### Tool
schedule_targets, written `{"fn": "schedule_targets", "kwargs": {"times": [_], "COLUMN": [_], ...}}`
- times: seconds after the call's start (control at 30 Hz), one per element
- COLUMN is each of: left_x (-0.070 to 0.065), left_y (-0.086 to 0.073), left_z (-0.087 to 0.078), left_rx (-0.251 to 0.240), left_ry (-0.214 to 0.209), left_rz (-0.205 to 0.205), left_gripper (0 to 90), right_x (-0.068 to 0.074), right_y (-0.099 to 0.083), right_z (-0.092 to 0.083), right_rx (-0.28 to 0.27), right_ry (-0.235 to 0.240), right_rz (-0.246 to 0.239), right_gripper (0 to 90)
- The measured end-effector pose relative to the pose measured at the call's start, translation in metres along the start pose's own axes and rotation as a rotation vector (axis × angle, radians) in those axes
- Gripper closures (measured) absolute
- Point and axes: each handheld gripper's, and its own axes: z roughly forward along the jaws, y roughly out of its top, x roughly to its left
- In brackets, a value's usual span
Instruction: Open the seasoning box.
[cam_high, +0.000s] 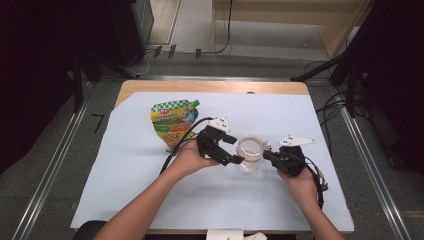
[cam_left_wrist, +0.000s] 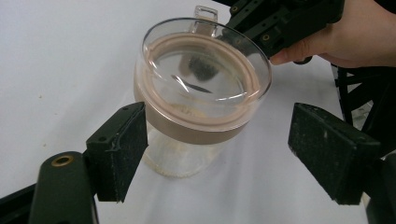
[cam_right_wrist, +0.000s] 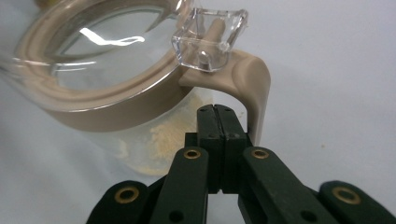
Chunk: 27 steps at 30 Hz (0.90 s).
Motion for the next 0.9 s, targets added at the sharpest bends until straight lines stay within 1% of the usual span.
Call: {"fn": "schedule_targets", "kwargs": {"times": [0.03,0.1,0.17,0.23,0.3,0.37,0.43,0.5,0.53,0.6,0.63,0.67,0.7,0.8,0.87,0.9], "left_x": [0.0,0.002,0.002,0.001,-0.001,-0.001,-0.002,-0.004,-0.004,-0.005,-0.006,-0.006,-0.006,-0.005,-0.005,-0.005], "left_y": [0.0,0.0,0.0,0.0,0.0,0.0,0.0,-0.001,-0.001,-0.001,-0.001,-0.002,-0.002,-0.007,-0.01,-0.012], "left_z": [-0.001,-0.002,-0.002,-0.003,-0.003,-0.003,-0.001,0.0,0.001,0.002,0.002,0.001,0.0,-0.001,0.002,0.003], "left_rx": [0.0,-0.009,-0.011,-0.011,-0.017,-0.021,-0.011,-0.004,-0.006,-0.002,0.0,-0.001,0.0,-0.018,-0.009,-0.007], "left_ry": [0.005,-0.002,0.005,0.009,0.015,0.011,0.013,0.023,0.022,0.019,0.031,0.04,0.042,0.048,0.059,0.062], "left_rz": [-0.004,-0.02,-0.017,-0.008,-0.007,-0.01,0.0,0.008,0.005,0.009,0.017,0.021,0.021,0.014,0.013,0.017], "left_gripper": [18.8,17.3,16.2,15.7,15.5,15.0,14.3,13.1,11.5,10.9,10.5,10.1,10.1,10.2,10.2,10.1], "right_x": [-0.001,-0.002,-0.002,-0.001,-0.001,0.0,0.0,0.0,0.0,0.005,0.009,0.013,0.016,0.024,0.028,0.029], "right_y": [0.0,0.001,-0.001,-0.002,-0.003,-0.003,-0.004,-0.004,-0.004,-0.003,-0.003,-0.002,-0.001,0.0,0.001,0.001], "right_z": [0.002,0.005,0.01,0.014,0.015,0.015,0.015,0.016,0.016,0.019,0.02,0.021,0.023,0.025,0.026,0.026], "right_rx": [-0.007,0.003,0.021,0.025,0.024,0.02,0.02,0.019,0.021,0.032,0.031,0.034,0.038,0.037,0.039,0.041], "right_ry": [-0.003,-0.005,-0.021,-0.036,-0.033,-0.037,-0.037,-0.03,-0.018,0.007,0.003,0.003,0.008,0.025,0.025,0.02], "right_rz": [-0.002,0.004,0.001,0.003,0.022,0.023,0.03,0.035,0.034,0.018,0.0,-0.006,-0.007,-0.029,-0.04,-0.038], "right_gripper": [90.0,90.0,90.0,90.0,90.0,90.0,90.0,90.0,90.0,90.0,90.0,90.0,90.0,90.0,90.0,90.0]}}
